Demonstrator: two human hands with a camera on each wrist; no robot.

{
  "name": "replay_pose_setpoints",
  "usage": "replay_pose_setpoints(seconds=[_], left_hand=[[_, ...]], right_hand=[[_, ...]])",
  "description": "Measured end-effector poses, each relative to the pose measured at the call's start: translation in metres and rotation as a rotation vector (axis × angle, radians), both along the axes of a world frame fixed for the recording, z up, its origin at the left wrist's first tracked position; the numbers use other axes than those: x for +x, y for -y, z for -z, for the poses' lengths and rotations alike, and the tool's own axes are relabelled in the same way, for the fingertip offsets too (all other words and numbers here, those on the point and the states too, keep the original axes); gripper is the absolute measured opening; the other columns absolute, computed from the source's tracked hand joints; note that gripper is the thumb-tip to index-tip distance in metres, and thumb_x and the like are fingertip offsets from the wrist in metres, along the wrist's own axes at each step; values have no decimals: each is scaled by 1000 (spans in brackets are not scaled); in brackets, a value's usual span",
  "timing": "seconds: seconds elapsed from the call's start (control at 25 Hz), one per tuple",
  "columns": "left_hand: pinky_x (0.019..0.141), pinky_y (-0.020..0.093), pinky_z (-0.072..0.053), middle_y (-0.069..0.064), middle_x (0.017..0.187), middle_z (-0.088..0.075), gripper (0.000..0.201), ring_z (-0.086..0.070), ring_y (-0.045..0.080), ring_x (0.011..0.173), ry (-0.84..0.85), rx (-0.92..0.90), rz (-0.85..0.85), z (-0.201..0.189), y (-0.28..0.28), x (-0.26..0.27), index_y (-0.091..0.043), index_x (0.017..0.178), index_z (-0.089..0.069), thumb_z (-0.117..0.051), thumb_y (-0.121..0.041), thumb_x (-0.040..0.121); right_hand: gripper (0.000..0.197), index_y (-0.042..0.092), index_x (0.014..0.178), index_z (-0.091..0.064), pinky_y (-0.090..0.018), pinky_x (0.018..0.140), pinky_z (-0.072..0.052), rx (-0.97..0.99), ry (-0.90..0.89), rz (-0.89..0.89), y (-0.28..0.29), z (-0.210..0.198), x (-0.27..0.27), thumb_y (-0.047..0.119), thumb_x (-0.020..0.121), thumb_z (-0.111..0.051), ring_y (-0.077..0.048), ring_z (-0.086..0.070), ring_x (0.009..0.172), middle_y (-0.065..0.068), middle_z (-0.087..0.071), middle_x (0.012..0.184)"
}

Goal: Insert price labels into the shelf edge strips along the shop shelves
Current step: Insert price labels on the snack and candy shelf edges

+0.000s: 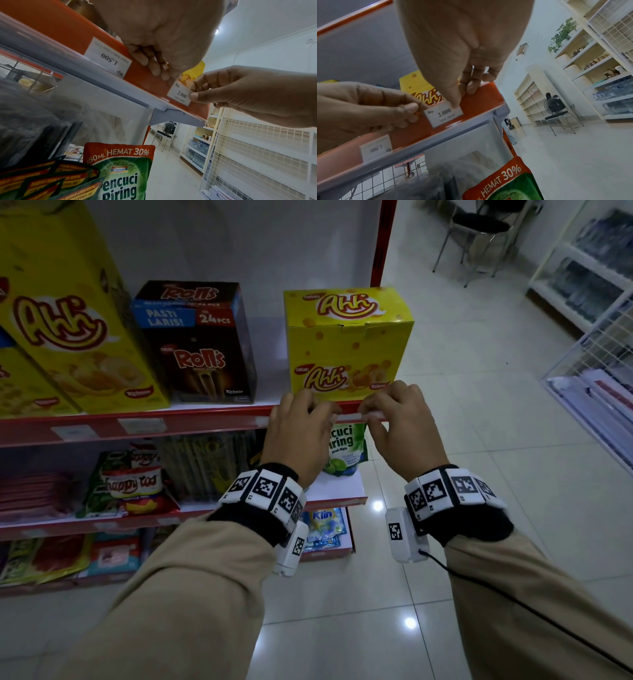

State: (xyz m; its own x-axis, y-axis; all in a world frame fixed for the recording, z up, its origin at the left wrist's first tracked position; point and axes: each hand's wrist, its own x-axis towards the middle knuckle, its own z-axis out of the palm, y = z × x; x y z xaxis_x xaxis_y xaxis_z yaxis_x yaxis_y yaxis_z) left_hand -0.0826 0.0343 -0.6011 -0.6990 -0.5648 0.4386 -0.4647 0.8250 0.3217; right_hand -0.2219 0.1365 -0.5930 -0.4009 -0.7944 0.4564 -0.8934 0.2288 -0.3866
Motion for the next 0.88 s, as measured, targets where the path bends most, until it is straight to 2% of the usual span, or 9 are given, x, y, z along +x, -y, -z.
replay_pose_setpoints(seconds=[0.24,0.4,0.52,0.76,0.88], left_hand=[[81,39,-34,9,102,-52,18,-45,30,97,79,-48,-25,-2,-2,-1,-14,107,-63,-54,-13,91],[82,40,-35,10,106,-52,27,-45,31,99,111,-44,-52,-3,-6,-2,-14,108,-63,-58,-6,83],[83,39,-34,9,109,-52,36,-44,31,101,131,-38,-48,-5,-6,-1,-15,112,-60,-62,-2,79],[82,38,-34,8,110,-54,27,-44,30,100,95,-15,-53,-5,-8,-1,-13,109,-60,-58,-4,84],[84,39,-38,8,113,-55,37,-46,30,102,58,9,0,-6,-7,5,-12,115,-59,-61,-1,80]], right_hand=[[12,10,96,-68,-48,73,-44,21,-40,9,0,2,0,12,88,-59,-35,-48,93,-15,-57,101],[13,10,96,-68,-48,72,-45,32,-73,18,0,3,0,14,90,-58,-36,-49,91,-15,-57,100],[13,12,97,-69,-47,73,-45,8,-30,14,-1,3,0,13,89,-59,-34,-48,92,-13,-57,99],[14,13,98,-69,-46,74,-45,-19,9,4,-3,3,0,11,86,-61,-33,-48,92,-12,-58,99],[19,15,102,-67,-43,76,-45,-57,16,15,-4,2,6,16,85,-62,-32,-46,94,-10,-59,102]])
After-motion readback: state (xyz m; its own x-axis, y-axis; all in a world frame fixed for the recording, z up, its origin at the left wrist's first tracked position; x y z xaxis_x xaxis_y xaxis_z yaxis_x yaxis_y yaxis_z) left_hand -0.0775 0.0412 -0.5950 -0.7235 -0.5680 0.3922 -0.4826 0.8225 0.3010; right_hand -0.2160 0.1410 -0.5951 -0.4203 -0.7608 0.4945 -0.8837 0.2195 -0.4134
